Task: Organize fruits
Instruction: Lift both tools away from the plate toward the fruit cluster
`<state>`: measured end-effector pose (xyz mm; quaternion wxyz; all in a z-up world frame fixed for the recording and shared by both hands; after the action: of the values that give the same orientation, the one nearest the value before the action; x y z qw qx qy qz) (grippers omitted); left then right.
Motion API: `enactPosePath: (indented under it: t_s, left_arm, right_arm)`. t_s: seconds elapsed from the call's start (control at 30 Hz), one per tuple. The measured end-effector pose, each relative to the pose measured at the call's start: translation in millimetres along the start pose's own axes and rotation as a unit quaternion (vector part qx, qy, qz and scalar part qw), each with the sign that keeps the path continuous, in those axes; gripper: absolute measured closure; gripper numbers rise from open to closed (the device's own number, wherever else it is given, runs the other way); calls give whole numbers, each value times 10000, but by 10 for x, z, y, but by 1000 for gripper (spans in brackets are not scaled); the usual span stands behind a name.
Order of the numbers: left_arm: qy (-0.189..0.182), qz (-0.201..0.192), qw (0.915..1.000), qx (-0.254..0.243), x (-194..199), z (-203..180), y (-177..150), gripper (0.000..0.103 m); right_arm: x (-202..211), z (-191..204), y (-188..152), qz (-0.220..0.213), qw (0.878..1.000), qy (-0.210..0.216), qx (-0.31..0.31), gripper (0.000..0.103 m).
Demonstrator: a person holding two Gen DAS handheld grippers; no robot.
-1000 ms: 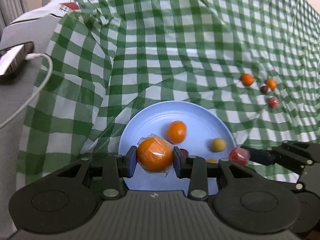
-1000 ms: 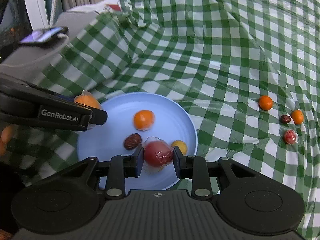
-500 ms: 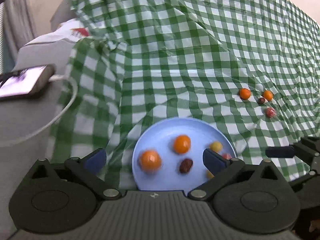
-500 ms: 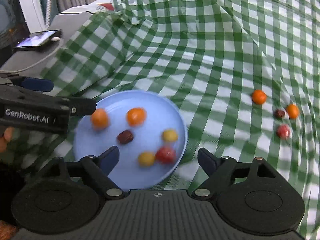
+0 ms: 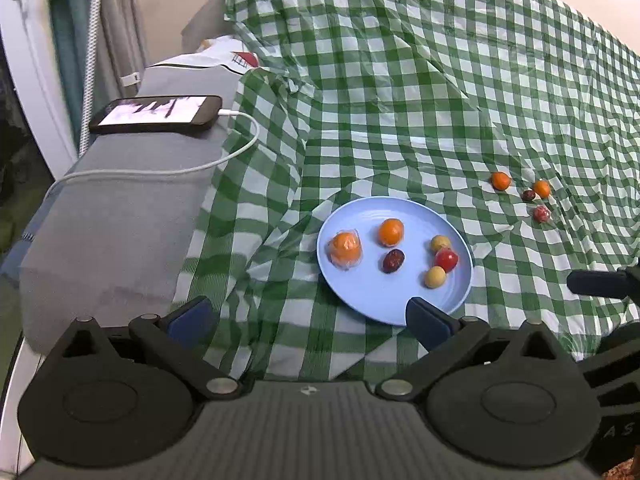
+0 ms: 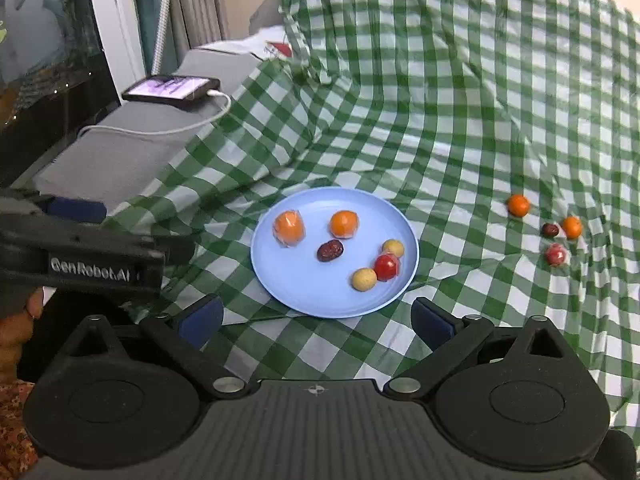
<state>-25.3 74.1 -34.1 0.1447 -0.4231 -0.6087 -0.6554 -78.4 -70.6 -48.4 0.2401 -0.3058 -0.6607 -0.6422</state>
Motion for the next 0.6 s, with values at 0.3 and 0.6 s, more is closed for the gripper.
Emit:
enactPosePath:
  t_s: [0.3,0.6]
  left_arm:
    - [-96,-369,9992,-68,336,-131,-54,0]
    - [-81,-648,9977,-171,559,-223,-82,0]
  right_arm:
    - [416,87,-31,-503,9986,-65,181,3]
    - [629,120,-62,-773,9968,-112,162,3]
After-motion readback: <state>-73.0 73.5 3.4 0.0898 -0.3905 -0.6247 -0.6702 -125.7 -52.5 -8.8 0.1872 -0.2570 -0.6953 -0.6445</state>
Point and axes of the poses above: each gripper's, at about its wrist camera, not at the fingertips, and x roughly against the way its jaws point, z to its left, y to its top, the point moved 4 cm from there along -x, roughly the way its jaws point, and after that the axes turned 12 degrees about -y, right-handed, at the moved point
